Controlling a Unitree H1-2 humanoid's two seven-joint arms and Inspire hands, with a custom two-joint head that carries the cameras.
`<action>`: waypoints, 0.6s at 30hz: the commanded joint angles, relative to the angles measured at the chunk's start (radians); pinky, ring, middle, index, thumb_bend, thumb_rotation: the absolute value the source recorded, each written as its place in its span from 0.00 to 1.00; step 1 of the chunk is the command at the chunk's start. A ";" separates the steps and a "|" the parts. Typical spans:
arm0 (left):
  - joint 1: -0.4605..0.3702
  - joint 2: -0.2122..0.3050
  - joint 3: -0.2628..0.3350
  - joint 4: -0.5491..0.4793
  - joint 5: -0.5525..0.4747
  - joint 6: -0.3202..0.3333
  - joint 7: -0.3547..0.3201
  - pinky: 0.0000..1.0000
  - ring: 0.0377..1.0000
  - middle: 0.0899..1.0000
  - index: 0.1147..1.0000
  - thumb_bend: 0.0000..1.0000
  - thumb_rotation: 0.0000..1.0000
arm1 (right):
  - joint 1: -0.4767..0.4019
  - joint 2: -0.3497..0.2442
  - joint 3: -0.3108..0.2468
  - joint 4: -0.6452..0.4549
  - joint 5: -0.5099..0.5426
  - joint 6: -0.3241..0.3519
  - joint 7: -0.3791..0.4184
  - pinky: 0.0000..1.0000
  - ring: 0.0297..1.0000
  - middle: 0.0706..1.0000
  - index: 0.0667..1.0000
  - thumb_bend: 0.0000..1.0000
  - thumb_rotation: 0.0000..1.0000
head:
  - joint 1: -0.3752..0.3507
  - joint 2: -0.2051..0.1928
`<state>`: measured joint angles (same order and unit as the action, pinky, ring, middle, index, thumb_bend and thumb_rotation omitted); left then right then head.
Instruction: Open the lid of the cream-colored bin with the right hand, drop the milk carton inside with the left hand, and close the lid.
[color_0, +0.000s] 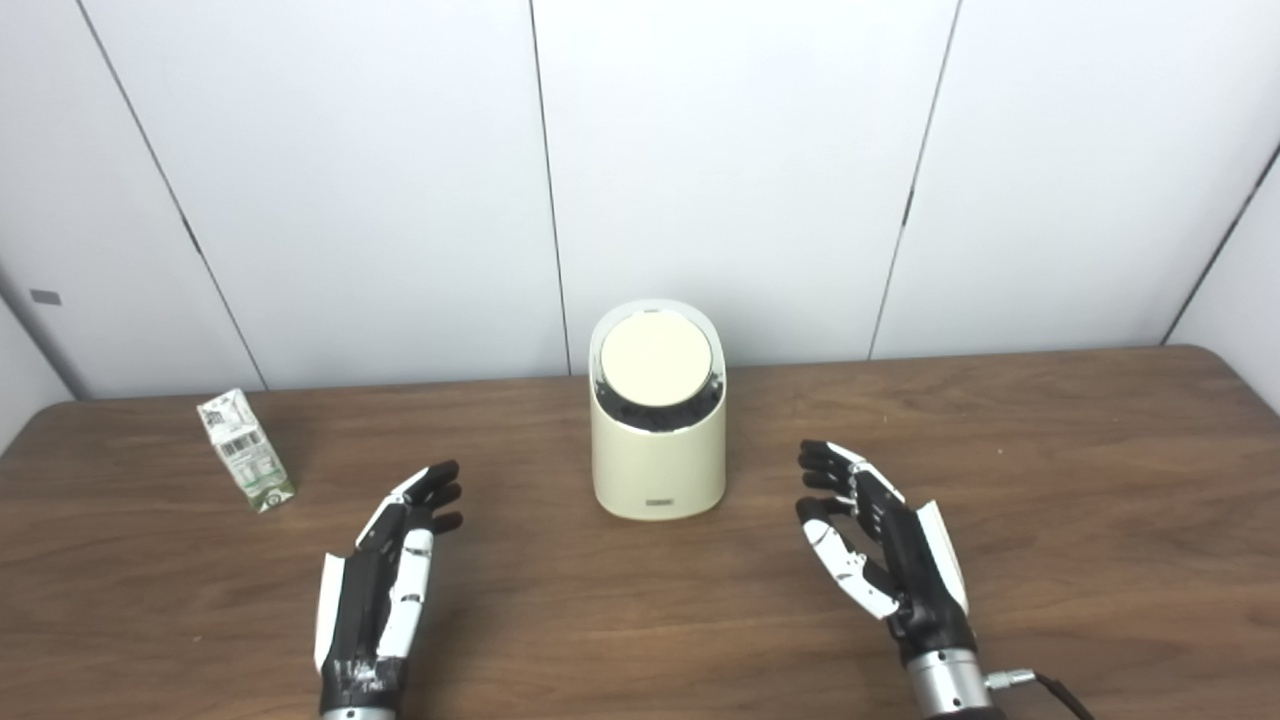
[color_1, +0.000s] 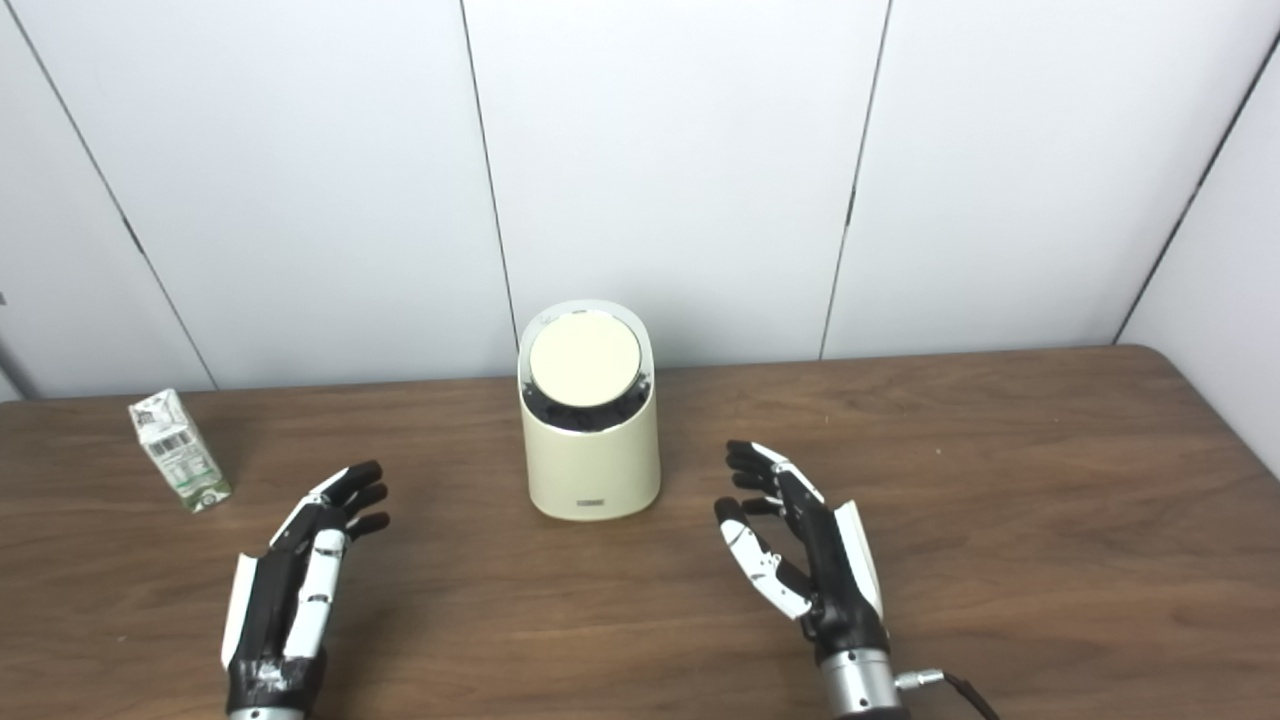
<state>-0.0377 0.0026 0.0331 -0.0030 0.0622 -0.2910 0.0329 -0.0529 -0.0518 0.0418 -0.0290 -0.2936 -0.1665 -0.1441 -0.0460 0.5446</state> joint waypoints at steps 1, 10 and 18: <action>0.003 0.004 -0.001 0.005 -0.008 -0.016 0.001 0.76 0.81 0.82 0.80 0.21 0.79 | 0.000 -0.002 0.003 0.008 -0.006 -0.042 -0.008 0.66 0.75 0.77 0.76 0.13 0.58 | 0.000 0.001; 0.003 0.007 -0.002 0.004 0.004 -0.016 0.003 0.76 0.81 0.82 0.80 0.22 0.81 | 0.000 0.000 0.001 0.008 -0.001 -0.037 -0.007 0.66 0.75 0.76 0.76 0.12 0.53 | 0.000 0.001; 0.003 0.002 0.000 0.003 -0.002 -0.010 0.004 0.76 0.81 0.82 0.80 0.21 0.79 | -0.001 0.000 0.000 0.008 0.000 -0.032 -0.005 0.67 0.75 0.76 0.76 0.12 0.52 | -0.004 0.003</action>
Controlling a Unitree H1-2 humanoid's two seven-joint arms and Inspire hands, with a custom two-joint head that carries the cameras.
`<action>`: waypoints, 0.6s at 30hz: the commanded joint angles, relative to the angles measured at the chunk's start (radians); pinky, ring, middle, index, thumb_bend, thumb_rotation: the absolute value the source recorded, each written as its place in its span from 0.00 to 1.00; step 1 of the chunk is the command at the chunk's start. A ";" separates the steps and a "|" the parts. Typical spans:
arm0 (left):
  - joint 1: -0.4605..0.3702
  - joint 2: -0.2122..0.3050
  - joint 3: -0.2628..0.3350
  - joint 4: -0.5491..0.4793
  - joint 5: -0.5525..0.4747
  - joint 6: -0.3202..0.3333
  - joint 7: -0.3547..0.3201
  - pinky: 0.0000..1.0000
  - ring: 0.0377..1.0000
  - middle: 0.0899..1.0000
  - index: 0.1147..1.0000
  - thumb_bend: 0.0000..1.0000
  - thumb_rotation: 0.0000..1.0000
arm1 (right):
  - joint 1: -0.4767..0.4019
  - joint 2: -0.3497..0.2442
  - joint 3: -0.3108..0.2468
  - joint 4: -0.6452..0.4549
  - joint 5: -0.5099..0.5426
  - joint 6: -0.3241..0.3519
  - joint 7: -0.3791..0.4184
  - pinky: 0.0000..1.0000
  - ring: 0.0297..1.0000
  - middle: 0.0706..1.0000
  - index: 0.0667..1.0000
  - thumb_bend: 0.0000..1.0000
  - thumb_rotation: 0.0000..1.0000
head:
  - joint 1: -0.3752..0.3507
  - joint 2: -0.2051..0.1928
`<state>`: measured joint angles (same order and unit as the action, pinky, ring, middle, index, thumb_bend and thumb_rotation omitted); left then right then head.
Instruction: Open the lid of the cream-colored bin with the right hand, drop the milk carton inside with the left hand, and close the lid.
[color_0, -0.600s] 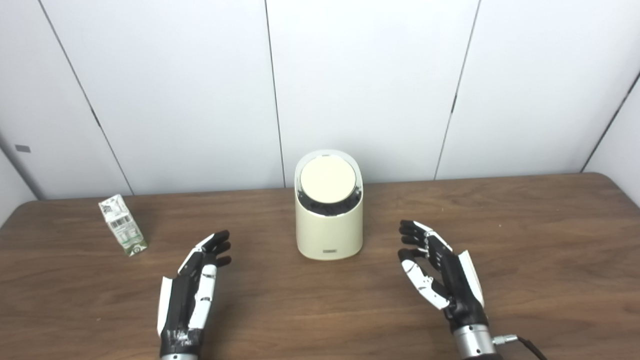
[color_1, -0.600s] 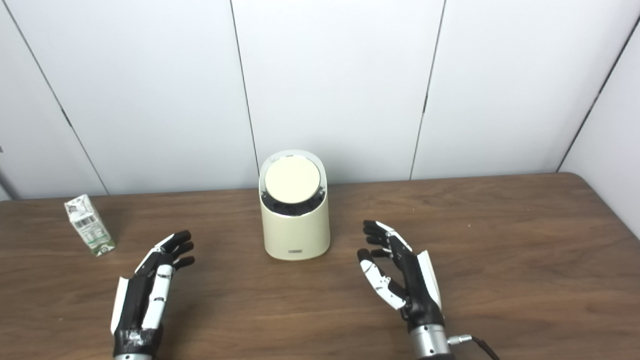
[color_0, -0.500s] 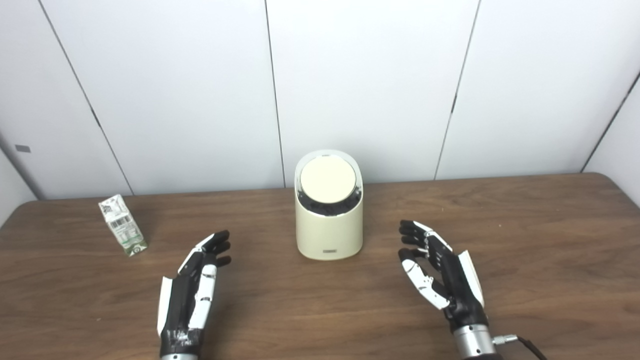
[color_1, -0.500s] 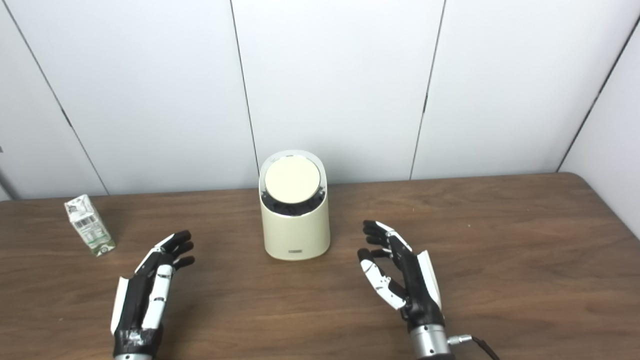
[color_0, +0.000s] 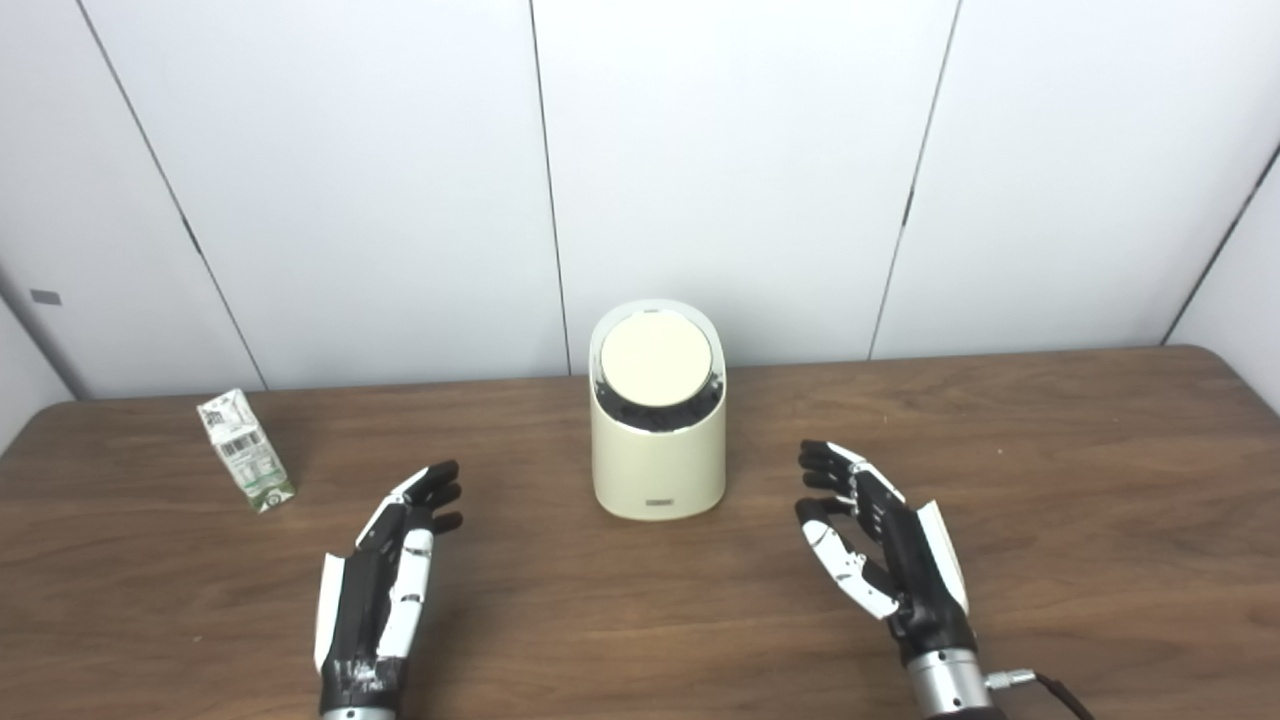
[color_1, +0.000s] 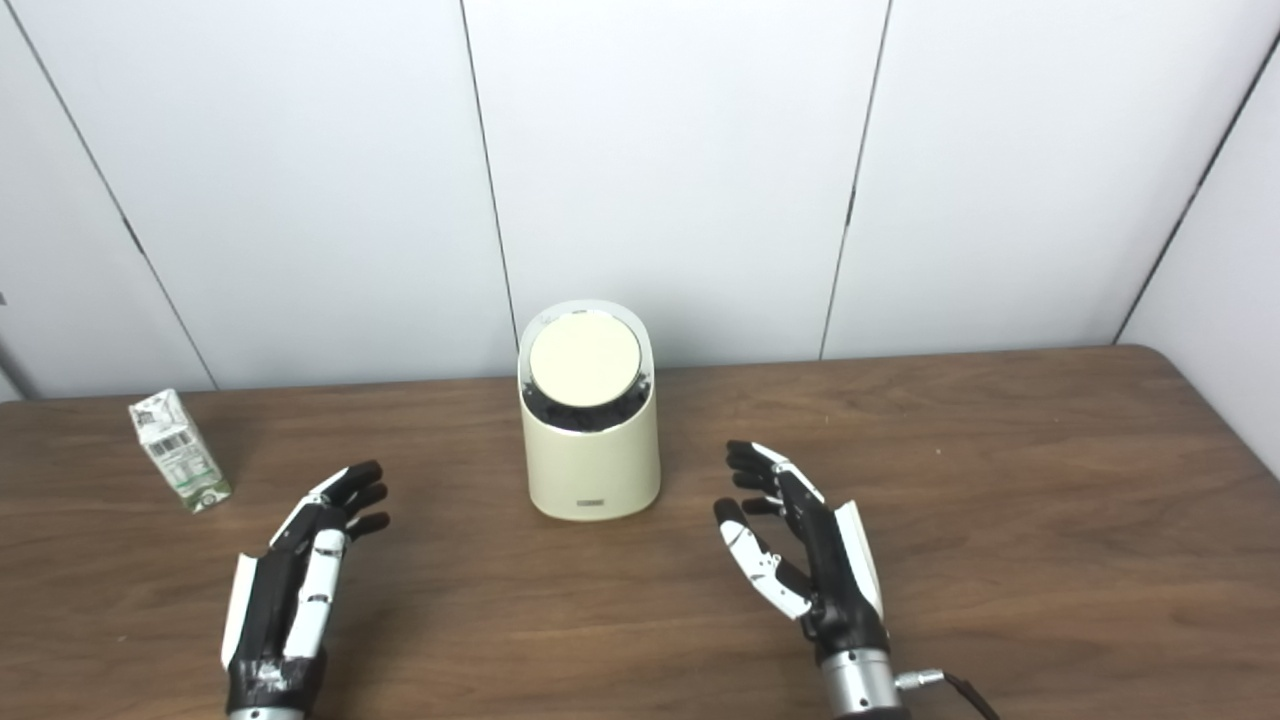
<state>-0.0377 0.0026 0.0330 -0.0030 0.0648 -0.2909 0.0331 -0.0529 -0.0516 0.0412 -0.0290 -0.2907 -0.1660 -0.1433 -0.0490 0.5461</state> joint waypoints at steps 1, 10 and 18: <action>0.002 0.002 0.000 0.005 -0.010 -0.010 0.002 0.76 0.81 0.82 0.80 0.21 0.79 | -0.002 0.000 0.001 0.010 -0.002 -0.035 -0.007 0.67 0.75 0.76 0.76 0.12 0.52 | -0.002 0.001; -0.011 0.019 0.010 0.025 -0.017 -0.016 -0.001 0.76 0.82 0.83 0.80 0.18 0.80 | -0.014 0.024 -0.002 0.013 0.014 -0.013 -0.013 0.70 0.77 0.78 0.77 0.18 0.66 | -0.055 0.004; -0.023 0.033 0.019 0.054 -0.058 -0.034 -0.016 0.76 0.81 0.83 0.80 0.19 0.79 | -0.076 0.027 0.000 -0.168 0.045 0.154 0.061 0.77 0.85 0.86 0.86 0.34 0.96 | -0.074 0.006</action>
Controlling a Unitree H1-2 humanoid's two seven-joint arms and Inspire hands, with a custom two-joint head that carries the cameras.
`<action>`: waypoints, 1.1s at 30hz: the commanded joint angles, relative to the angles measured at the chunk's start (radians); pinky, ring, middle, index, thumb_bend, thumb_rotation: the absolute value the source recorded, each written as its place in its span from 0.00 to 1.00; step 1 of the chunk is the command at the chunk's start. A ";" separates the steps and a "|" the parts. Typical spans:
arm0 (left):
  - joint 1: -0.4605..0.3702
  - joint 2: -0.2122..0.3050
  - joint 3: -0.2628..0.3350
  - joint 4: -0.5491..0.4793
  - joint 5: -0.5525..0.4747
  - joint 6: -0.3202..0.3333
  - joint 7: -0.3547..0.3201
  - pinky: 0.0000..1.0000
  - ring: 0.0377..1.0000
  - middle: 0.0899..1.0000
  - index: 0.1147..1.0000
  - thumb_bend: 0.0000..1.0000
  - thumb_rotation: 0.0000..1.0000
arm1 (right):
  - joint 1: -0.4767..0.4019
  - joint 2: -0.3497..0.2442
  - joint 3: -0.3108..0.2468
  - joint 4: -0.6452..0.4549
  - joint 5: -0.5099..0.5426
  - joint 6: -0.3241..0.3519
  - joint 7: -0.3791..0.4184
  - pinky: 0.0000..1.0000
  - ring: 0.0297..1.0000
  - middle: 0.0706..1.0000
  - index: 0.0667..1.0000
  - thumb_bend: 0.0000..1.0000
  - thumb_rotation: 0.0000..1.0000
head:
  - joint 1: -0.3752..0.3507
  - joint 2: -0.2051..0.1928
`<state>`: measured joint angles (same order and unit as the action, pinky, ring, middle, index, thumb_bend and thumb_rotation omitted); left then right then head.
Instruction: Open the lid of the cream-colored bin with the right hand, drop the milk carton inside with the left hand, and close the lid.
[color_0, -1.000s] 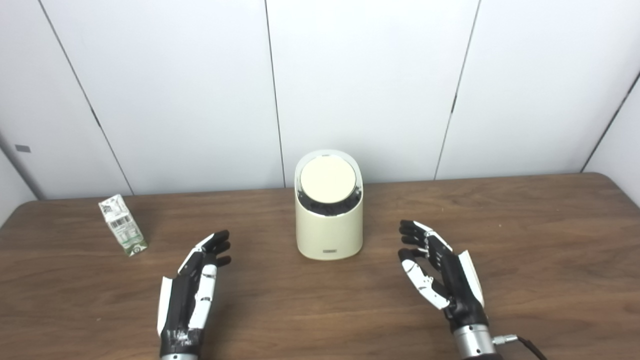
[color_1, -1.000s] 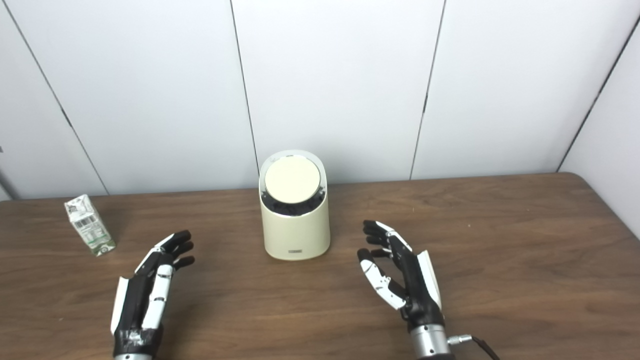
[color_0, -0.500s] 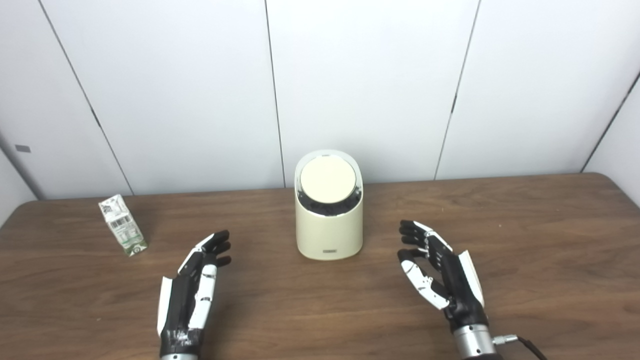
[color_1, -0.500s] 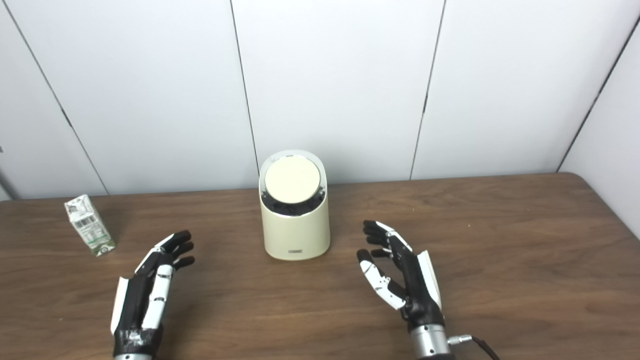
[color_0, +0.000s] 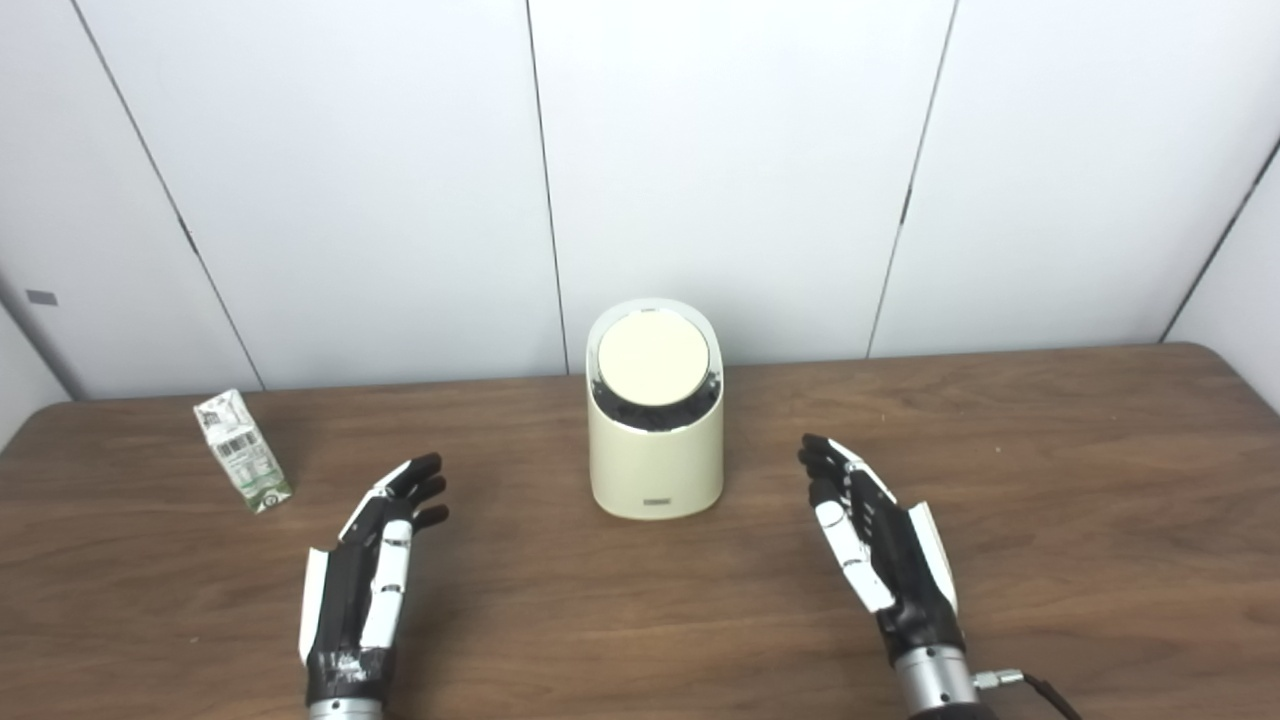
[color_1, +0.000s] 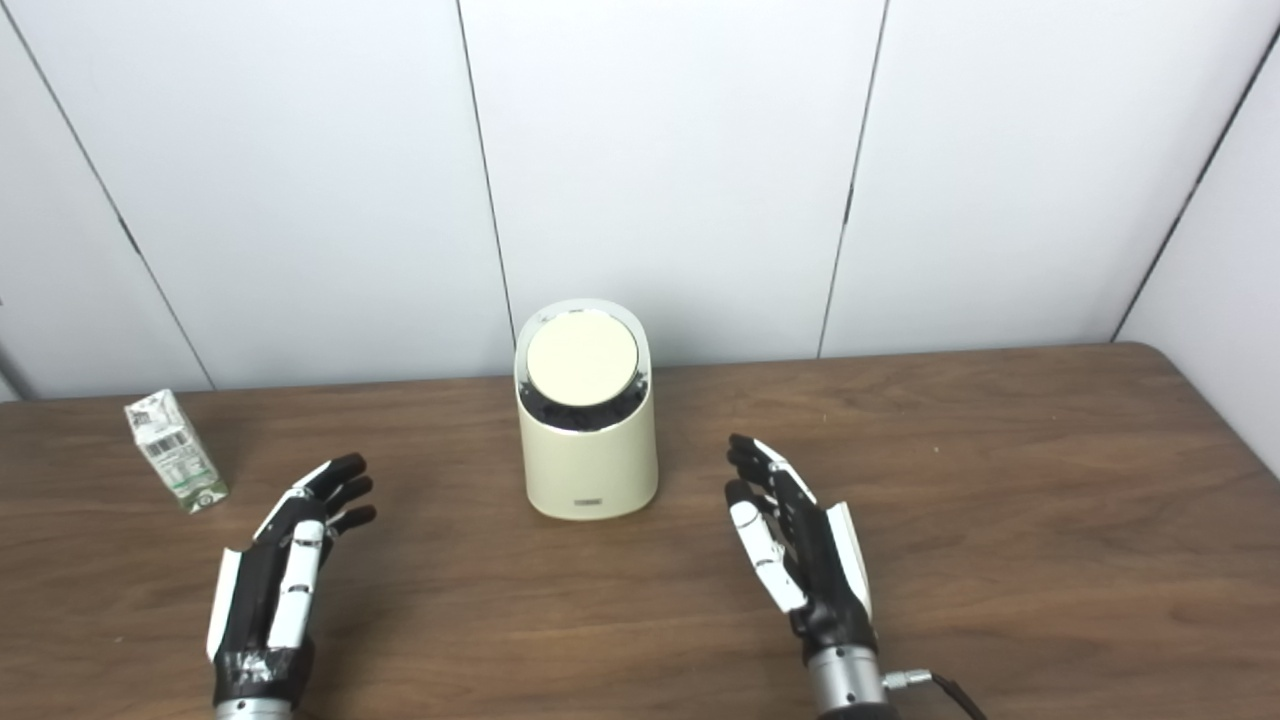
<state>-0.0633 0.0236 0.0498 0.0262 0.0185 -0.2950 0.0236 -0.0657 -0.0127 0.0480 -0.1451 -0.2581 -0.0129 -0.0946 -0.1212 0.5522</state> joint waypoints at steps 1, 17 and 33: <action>0.001 0.012 0.002 0.026 -0.014 -0.029 -0.008 0.76 0.81 0.82 0.80 0.20 0.78 | -0.084 -0.015 -0.011 -0.064 0.025 0.017 0.022 0.77 0.86 0.86 0.86 0.35 0.97 | -0.001 -0.001; -0.003 0.000 -0.003 0.027 0.005 -0.025 0.004 0.78 0.83 0.83 0.81 0.20 0.82 | -0.350 -0.078 -0.015 -0.029 -0.120 0.151 0.015 0.78 0.88 0.89 0.90 0.57 0.81 | 0.006 -0.006; 0.000 -0.001 -0.009 0.027 0.009 -0.026 0.005 0.77 0.82 0.83 0.80 0.19 0.81 | -0.500 -0.045 0.031 0.098 -0.272 0.278 -0.044 0.97 1.00 0.95 1.00 0.80 0.47 | 0.008 -0.003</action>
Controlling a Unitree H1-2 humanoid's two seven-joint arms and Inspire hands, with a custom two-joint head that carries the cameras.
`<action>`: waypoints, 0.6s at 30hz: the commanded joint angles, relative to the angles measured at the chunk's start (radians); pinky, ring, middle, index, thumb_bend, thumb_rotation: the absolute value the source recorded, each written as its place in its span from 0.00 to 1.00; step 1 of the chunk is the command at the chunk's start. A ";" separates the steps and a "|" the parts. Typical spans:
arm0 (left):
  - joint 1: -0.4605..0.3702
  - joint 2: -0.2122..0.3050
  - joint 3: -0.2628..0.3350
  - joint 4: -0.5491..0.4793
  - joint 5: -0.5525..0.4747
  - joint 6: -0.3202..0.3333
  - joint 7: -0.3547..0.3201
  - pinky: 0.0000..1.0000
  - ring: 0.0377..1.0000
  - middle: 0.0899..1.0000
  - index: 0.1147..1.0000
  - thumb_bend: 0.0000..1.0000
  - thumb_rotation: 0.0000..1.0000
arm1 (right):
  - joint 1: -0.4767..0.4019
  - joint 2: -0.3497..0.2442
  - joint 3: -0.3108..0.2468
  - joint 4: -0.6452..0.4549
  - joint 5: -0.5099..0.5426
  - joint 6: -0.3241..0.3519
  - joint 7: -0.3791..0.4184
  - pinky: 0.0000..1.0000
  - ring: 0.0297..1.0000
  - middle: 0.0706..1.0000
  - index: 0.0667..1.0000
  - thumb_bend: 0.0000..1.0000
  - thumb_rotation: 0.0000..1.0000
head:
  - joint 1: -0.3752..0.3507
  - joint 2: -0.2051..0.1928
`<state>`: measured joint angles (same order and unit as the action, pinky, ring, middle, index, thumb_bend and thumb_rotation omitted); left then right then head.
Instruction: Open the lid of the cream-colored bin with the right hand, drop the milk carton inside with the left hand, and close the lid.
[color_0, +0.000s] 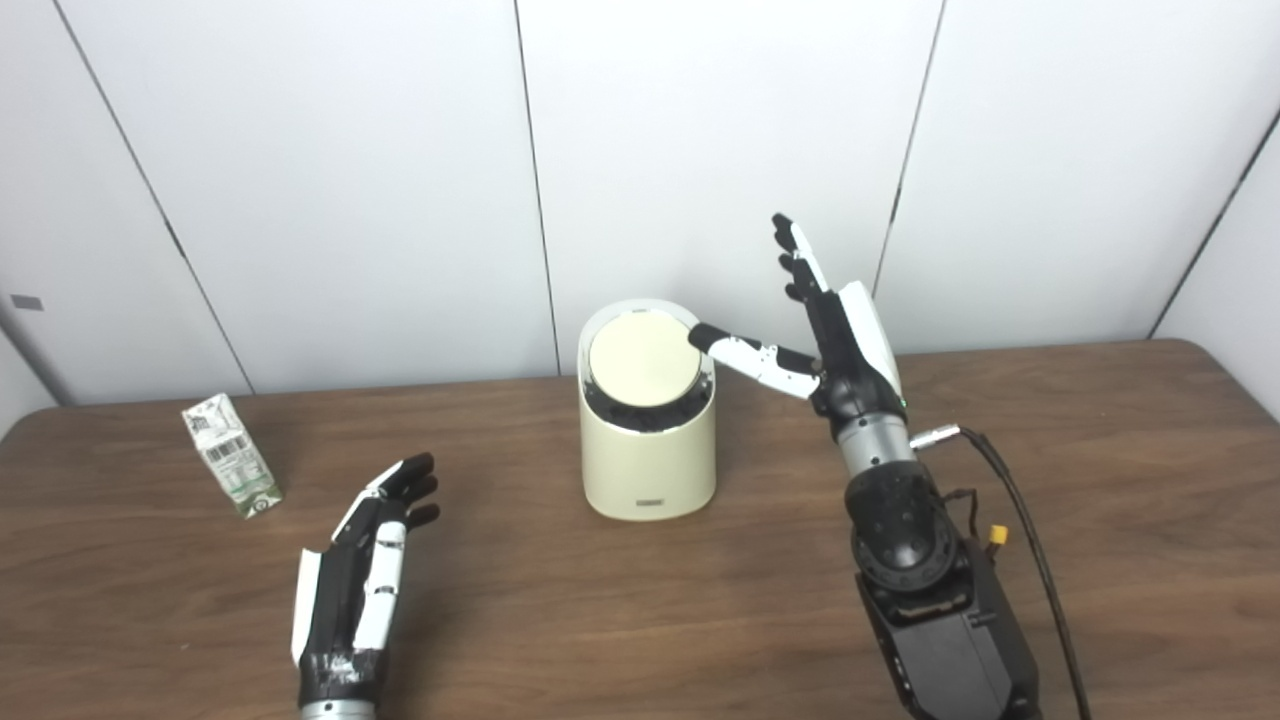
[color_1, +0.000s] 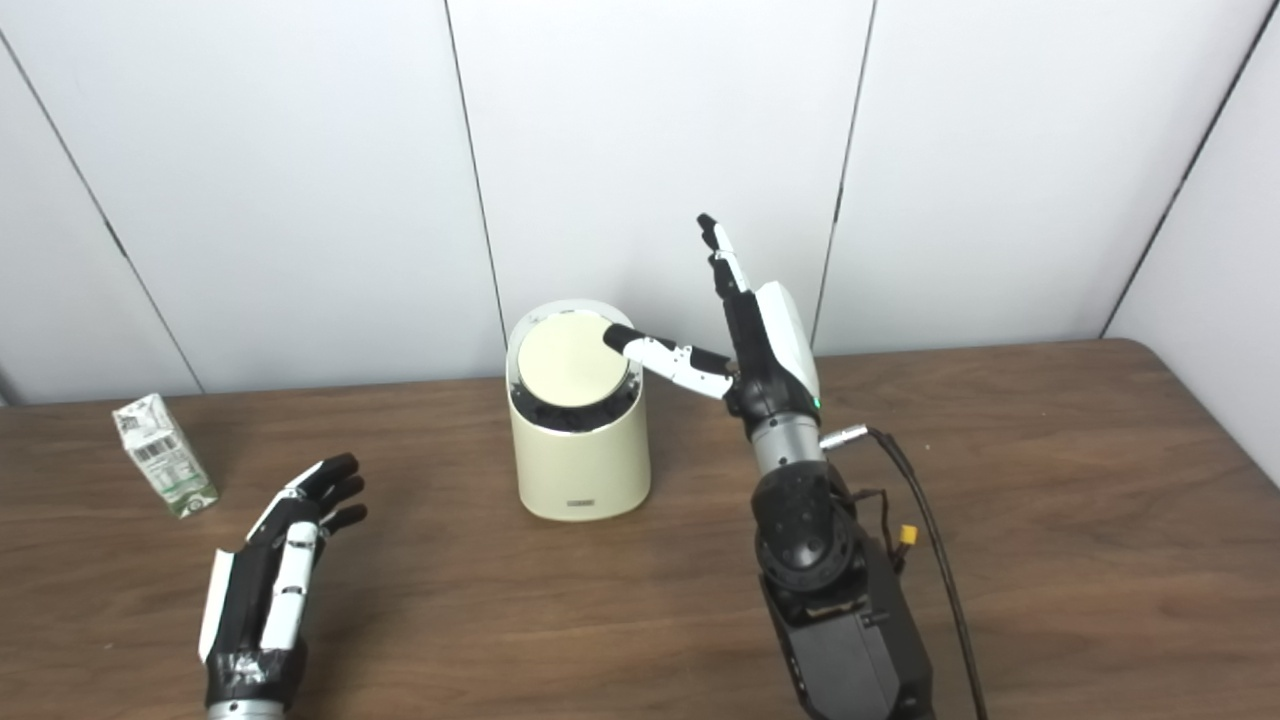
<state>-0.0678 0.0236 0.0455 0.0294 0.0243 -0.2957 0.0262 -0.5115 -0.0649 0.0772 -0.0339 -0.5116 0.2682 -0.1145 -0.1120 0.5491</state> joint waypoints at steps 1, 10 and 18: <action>0.004 -0.001 -0.005 0.025 0.004 -0.028 0.003 0.77 0.82 0.83 0.80 0.18 0.81 | -0.060 0.010 0.004 -0.005 -0.026 0.000 -0.033 0.98 1.00 0.95 1.00 0.82 0.45 | 0.000 0.000; 0.003 -0.007 -0.009 0.023 0.016 -0.026 0.009 0.78 0.82 0.83 0.80 0.18 0.80 | -0.098 0.021 0.043 0.053 -0.100 0.013 -0.080 0.97 1.00 1.00 1.00 0.85 0.35 | 0.006 0.003; 0.002 -0.013 -0.010 0.015 0.024 -0.019 0.015 0.77 0.82 0.83 0.80 0.18 0.80 | -0.121 0.013 0.084 0.077 -0.169 0.080 -0.069 1.00 1.00 1.00 1.00 0.90 0.30 | 0.007 0.003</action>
<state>-0.0693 0.0189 0.0414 0.0293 0.0382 -0.2962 0.0322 -0.5786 -0.0485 0.1594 0.0571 -0.6628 0.3493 -0.1752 -0.1043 0.5522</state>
